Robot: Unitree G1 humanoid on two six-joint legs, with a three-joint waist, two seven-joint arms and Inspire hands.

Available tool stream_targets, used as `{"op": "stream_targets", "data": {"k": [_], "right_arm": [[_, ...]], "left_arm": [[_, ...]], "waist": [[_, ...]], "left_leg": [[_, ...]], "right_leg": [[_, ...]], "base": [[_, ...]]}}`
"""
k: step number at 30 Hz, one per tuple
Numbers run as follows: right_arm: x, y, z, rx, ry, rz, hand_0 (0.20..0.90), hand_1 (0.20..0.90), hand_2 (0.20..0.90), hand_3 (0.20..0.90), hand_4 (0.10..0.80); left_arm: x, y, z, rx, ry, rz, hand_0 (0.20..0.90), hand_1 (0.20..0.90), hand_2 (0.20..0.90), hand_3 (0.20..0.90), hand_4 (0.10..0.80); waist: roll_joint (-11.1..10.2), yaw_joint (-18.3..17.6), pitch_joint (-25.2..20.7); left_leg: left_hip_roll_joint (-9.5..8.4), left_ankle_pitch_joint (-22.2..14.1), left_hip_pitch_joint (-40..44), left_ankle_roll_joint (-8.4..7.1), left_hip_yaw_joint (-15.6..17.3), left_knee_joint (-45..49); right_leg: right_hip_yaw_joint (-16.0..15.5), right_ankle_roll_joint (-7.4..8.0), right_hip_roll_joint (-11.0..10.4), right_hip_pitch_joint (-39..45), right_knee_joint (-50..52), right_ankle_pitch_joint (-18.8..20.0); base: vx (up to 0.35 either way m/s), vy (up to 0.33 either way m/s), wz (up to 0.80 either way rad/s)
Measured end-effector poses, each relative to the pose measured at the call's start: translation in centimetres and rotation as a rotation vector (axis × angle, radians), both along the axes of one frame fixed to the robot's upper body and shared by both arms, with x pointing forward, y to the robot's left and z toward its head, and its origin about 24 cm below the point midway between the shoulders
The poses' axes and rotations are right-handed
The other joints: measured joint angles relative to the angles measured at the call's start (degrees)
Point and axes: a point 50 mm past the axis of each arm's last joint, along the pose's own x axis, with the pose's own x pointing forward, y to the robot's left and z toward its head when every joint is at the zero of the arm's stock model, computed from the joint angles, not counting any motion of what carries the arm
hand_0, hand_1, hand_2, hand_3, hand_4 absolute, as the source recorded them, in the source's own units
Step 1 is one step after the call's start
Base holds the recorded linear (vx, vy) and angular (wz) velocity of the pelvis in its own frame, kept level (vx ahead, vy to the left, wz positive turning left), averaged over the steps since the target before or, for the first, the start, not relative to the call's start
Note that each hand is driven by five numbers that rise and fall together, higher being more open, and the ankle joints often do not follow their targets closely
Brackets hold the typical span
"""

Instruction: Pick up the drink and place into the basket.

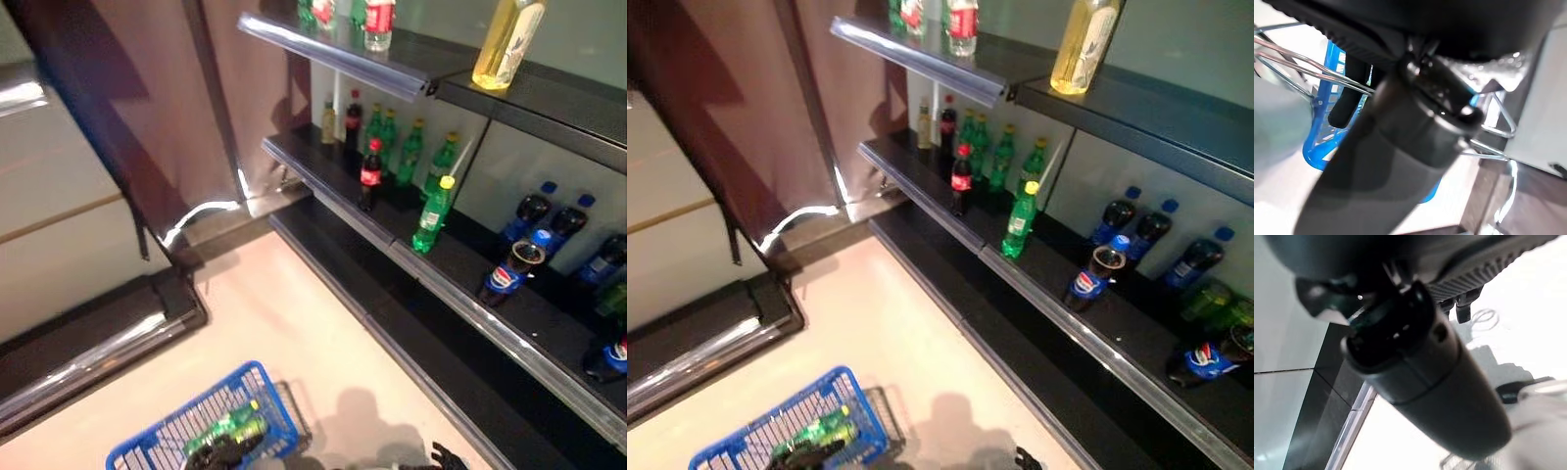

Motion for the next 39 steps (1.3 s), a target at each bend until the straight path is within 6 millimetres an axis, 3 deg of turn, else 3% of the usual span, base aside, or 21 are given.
{"op": "stream_targets", "data": {"k": [2, 3, 5, 7, 8, 9, 10, 11, 13, 15, 17, 20, 23, 25, 26, 28, 30, 33, 36, 37, 39], "right_arm": [[0.6, -0.5, 0.3, -0.011, -0.019, 0.006, 0.900, 0.900, 0.900, 0.900, 0.800], [0.8, -0.6, 0.3, -0.014, -0.023, 0.006, 0.900, 0.900, 0.900, 0.900, 0.800], [0.8, -0.9, 0.4, -0.021, -0.020, -0.005, 0.900, 0.900, 0.900, 0.900, 0.800], [0.1, -1.6, 0.3, -0.026, 0.005, -0.053, 0.900, 0.900, 0.900, 0.900, 0.800], [-0.4, -2.1, 0.3, -0.037, 0.017, -0.062, 0.900, 0.900, 0.900, 0.900, 0.800], [-1.1, -2.7, 0.3, -0.053, 0.034, -0.069, 0.900, 0.900, 0.900, 0.900, 0.800], [-1.6, -2.2, 0.0, -0.031, 0.052, -0.085, 0.900, 0.900, 0.900, 0.900, 0.800], [-2.2, -1.7, -0.2, -0.017, 0.065, -0.101, 0.900, 0.900, 0.900, 0.900, 0.800], [-3.3, -0.7, -0.6, 0.010, 0.089, -0.113, 0.900, 0.900, 0.900, 0.900, 0.800], [-3.1, -0.1, -0.6, 0.022, 0.063, -0.139, 0.900, 0.900, 0.900, 0.900, 0.800], [-1.7, 0.1, -0.2, 0.009, 0.001, -0.105, 0.900, 0.900, 0.900, 0.900, 0.800], [-0.4, 0.9, 0.1, 0.033, -0.051, -0.087, 0.900, 0.900, 0.900, 0.900, 0.800], [0.7, 1.1, 0.3, 0.049, -0.075, -0.068, 0.900, 0.900, 0.900, 0.900, 0.800], [0.9, 1.5, 0.2, 0.063, -0.071, -0.065, 0.900, 0.900, 0.900, 0.900, 0.800], [0.8, 1.9, 0.1, 0.073, -0.063, -0.064, 0.900, 0.900, 0.900, 0.900, 0.800], [0.8, 2.3, -0.1, 0.078, -0.049, -0.048, 0.900, 0.900, 0.900, 0.900, 0.800], [1.4, 1.6, 0.2, 0.054, -0.057, -0.004, 0.900, 0.900, 0.900, 0.900, 0.800], [1.9, 0.9, 0.4, 0.029, -0.050, 0.054, 0.900, 0.900, 0.900, 0.900, 0.800], [2.0, 0.4, 0.4, 0.027, -0.035, 0.071, 0.900, 0.900, 0.900, 0.900, 0.800], [1.9, 0.1, 0.5, 0.022, -0.031, 0.083, 0.900, 0.900, 0.900, 0.900, 0.800], [1.7, -0.4, 0.5, 0.012, -0.027, 0.095, 0.900, 0.900, 0.900, 0.900, 0.800]], "left_arm": [[-0.3, 0.8, 0.2, 0.008, -0.009, 0.060, 0.300, 0.300, 0.300, 0.200, 0.100], [-0.3, 1.3, 0.3, 0.021, -0.009, 0.065, 0.300, 0.300, 0.300, 0.200, 0.100], [-0.1, 1.9, 0.5, 0.039, -0.018, 0.109, 0.300, 0.300, 0.300, 0.200, 0.100], [0.6, 2.3, 0.7, 0.042, -0.024, 0.149, 0.300, 0.300, 0.300, 0.200, 0.100], [-0.3, 1.7, 0.3, 0.028, 0.008, 0.148, 0.300, 0.300, 0.300, 0.200, 0.100], [-0.5, 1.0, -0.1, 0.005, 0.037, 0.131, 0.300, 0.300, 0.300, 0.200, 0.100], [0.0, 1.1, 0.0, 0.009, 0.049, 0.106, 0.300, 0.300, 0.300, 0.200, 0.100], [0.4, 0.9, 0.0, 0.006, 0.046, 0.067, 0.300, 0.300, 0.300, 0.200, 0.100], [0.7, 0.4, -0.1, 0.003, 0.059, -0.005, 0.300, 0.300, 0.300, 0.200, 0.100], [-0.3, 0.3, -0.3, -0.003, 0.084, -0.030, 0.300, 0.300, 0.300, 0.200, 0.100], [-1.4, 1.0, -0.3, 0.011, 0.115, -0.046, 0.300, 0.300, 0.300, 0.200, 0.100], [-1.5, 1.7, -0.1, 0.030, 0.129, -0.070, 0.300, 0.300, 0.300, 0.200, 0.100], [-1.9, 1.2, -0.4, 0.017, 0.146, -0.071, 0.300, 0.300, 0.300, 0.200, 0.100], [-1.8, 0.7, -0.5, 0.001, 0.139, -0.053, 0.300, 0.300, 0.300, 0.200, 0.100], [-1.7, 0.8, -0.4, 0.000, 0.131, -0.041, 0.300, 0.300, 0.300, 0.200, 0.100], [0.0, 0.9, 0.0, 0.012, 0.073, -0.022, 0.300, 0.300, 0.300, 0.200, 0.100], [-0.2, 0.6, -0.2, -0.013, 0.055, 0.045, 0.300, 0.300, 0.300, 0.200, 0.100], [-1.0, 0.0, -0.5, -0.023, 0.076, 0.059, 0.300, 0.300, 0.300, 0.200, 0.100], [-0.5, 1.0, 0.0, 0.027, 0.057, 0.063, 0.300, 0.300, 0.300, 0.200, 0.100], [-0.2, 1.2, 0.0, 0.030, 0.057, 0.064, 0.300, 0.300, 0.300, 0.200, 0.100], [-0.5, 0.7, -0.2, 0.022, 0.081, 0.071, 0.300, 0.300, 0.300, 0.200, 0.100]], "waist": [[0.1, 1.1, -0.2], [0.0, 1.1, 0.0], [-0.2, 2.0, 0.2], [-0.6, 2.0, 0.9], [0.7, 1.8, 1.1], [2.1, 1.2, 1.8], [1.1, -0.4, 2.1], [0.6, -1.1, 2.0], [0.3, -1.3, 2.2], [0.3, -1.2, 2.2], [0.9, -1.5, 2.4], [0.3, -1.4, 2.5], [0.1, -0.9, 2.9], [-0.5, -0.3, 3.1], [-1.5, 0.6, 3.3], [-3.4, 2.5, 4.1], [-2.0, 3.5, 4.1], [0.3, 4.0, 3.9], [2.0, 4.1, 4.0], [2.4, 4.4, 4.2], [3.8, 4.2, 3.7]], "left_leg": [[2.71, 3.0, 0.6, -0.53, -0.6, -13.5], [3.65, 5.7, -0.2, -1.79, -2.8, -18.0], [5.07, 8.4, -0.6, -2.46, -6.6, -22.5], [4.54, 10.4, 0.1, -0.19, -7.1, -20.7], [4.52, 13.1, 1.3, 1.44, -6.9, -20.8], [4.51, 13.2, 3.3, -1.60, -7.0, -20.2], [1.34, 12.2, 4.0, 0.73, -5.9, -19.7], [-0.09, 11.0, 4.1, 1.97, -5.2, -19.5], [-2.31, 10.2, 6.9, 4.93, -1.7, -20.9], [-4.02, 10.0, 10.2, 6.54, 0.0, -23.5], [-4.50, 10.4, 12.1, 7.71, 0.8, -26.1], [-5.12, 10.8, 13.1, 8.15, 4.8, -28.2], [-6.80, 9.4, 14.1, 8.17, 6.7, -27.7], [-7.30, 6.9, 14.3, 5.92, 6.9, -24.4], [-7.78, 5.9, 13.5, 4.26, 6.9, -20.3], [-8.88, 5.6, 5.1, 2.85, 3.2, -2.3], [-7.90, 5.3, 0.7, 2.81, -0.7, 5.2], [-3.85, 5.4, 1.4, 2.61, -4.3, -3.2], [0.64, 8.5, 3.2, -1.41, -9.3, -19.9], [1.25, 8.7, 3.7, -1.59, -10.9, -22.0], [2.81, 8.5, 4.5, -1.23, -9.1, -23.2]], "right_leg": [[-1.5, 0.90, 0.1, 2.3, -3.0, 0.2], [-1.9, 1.77, 0.0, 3.2, -4.2, 0.2], [-1.7, 3.49, -0.8, 3.9, -5.0, -0.3], [-0.5, 6.75, -3.8, 6.2, -4.8, -1.8], [0.5, 8.32, -3.6, 7.2, -3.6, -2.8], [2.0, 10.09, -4.5, 7.9, 0.1, -5.8], [2.2, 10.60, -7.5, 7.1, 5.3, -7.1], [2.3, 10.34, -9.1, 6.7, 8.1, -7.5], [3.1, 10.30, -12.3, 3.0, 19.7, -7.3], [3.2, 10.98, -14.9, -3.5, 32.6, -8.0], [2.5, 12.73, -11.3, -9.3, 32.3, -9.8], [-4.6, 10.50, -7.6, -13.1, 22.6, -9.7], [-4.9, 7.25, -5.0, -14.7, 18.4, -7.6], [-4.5, 5.19, -3.6, -12.7, 16.0, -6.5], [-4.5, 2.95, -3.9, -11.2, 14.4, -5.0], [-0.9, 2.19, -4.8, -9.9, 12.8, -3.5], [0.8, 2.30, -3.7, -8.1, 10.8, -2.1], [4.5, 1.82, -2.1, -8.0, 10.0, -1.7], [8.2, 2.11, -0.5, -7.1, 7.4, -0.7], [9.8, 3.69, -0.6, -6.5, 7.1, -0.8], [10.9, 5.68, -0.7, -6.4, 7.7, -1.9]], "base": [[0.422, 0.334, -1.01], [0.381, 0.305, -0.74], [0.428, 0.420, -0.70], [0.442, 0.486, -0.65], [0.383, 0.442, -0.41], [0.483, 0.579, 0.05], [0.466, 0.582, 0.40], [0.439, 0.553, 0.63], [0.320, 0.427, 0.24], [0.260, 0.235, -0.23], [0.250, 0.085, -0.22], [0.164, 0.009, -0.18], [0.127, -0.033, -0.25], [0.145, -0.062, -0.02], [0.129, -0.031, -0.07], [0.153, 0.041, -0.18], [0.223, 0.159, -0.52], [0.268, 0.236, -0.67], [0.190, 0.242, -0.43], [0.149, 0.281, -0.57], [0.121, 0.227, -0.62]]}}
